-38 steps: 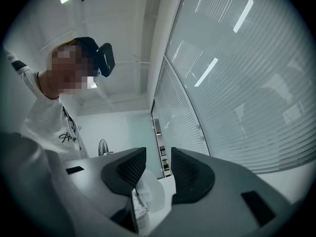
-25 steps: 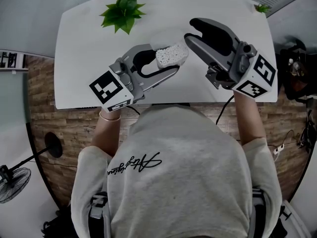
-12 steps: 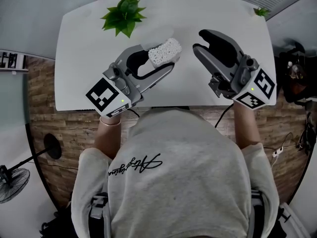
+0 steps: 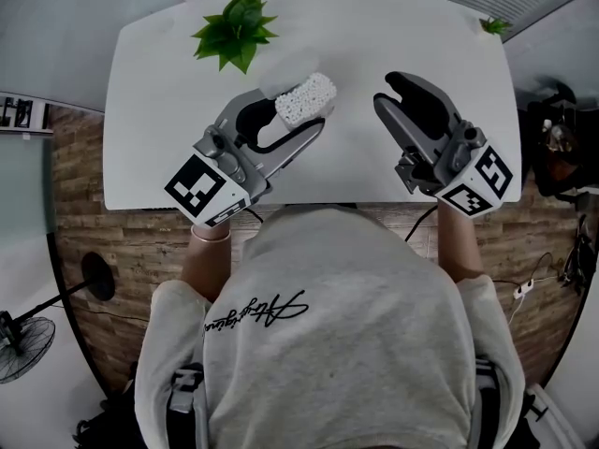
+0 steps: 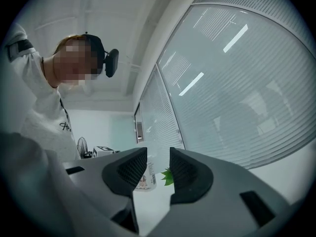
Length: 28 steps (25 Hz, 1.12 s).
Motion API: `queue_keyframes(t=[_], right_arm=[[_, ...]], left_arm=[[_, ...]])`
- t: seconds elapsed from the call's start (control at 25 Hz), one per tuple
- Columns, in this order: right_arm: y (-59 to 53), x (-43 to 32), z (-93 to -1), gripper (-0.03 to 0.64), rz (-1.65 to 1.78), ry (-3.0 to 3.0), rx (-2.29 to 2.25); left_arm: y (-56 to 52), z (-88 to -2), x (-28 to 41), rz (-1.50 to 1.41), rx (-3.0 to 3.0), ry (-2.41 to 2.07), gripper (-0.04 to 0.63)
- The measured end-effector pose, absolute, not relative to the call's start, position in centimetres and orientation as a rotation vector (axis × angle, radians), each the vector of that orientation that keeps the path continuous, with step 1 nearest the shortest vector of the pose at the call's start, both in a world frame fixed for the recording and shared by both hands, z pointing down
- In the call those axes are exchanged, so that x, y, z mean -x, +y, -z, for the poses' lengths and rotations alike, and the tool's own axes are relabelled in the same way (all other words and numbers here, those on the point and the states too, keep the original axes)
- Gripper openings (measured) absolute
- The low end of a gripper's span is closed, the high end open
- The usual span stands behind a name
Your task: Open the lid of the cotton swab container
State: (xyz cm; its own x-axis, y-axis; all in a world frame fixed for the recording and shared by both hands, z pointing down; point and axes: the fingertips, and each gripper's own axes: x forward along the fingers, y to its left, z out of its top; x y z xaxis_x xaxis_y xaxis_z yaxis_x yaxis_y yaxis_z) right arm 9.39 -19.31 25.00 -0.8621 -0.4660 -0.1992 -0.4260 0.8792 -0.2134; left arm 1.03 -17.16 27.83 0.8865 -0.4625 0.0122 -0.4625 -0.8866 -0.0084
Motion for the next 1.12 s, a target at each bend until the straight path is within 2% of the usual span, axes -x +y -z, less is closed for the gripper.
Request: queue_keyframes(t=[0.28, 0.48, 1.12], right_arm=[[-19.0, -9.6, -25.9, 0.138, 0.236, 2.815, 0.705], [-18.8, -9.7, -26.1, 0.100, 0.248, 2.803, 0.706], [-18.8, -10.0, -26.6, 0.040, 0.261, 2.779, 0.748]], left_arm=[[-17.3, -28.3, -0.7, 0.010, 3.047, 0.770, 0.187], [-17.3, -28.3, -0.8, 0.019, 3.035, 0.769, 0.187], [-17.0, -28.0, -1.2, -0.038, 3.062, 0.734, 0.187]])
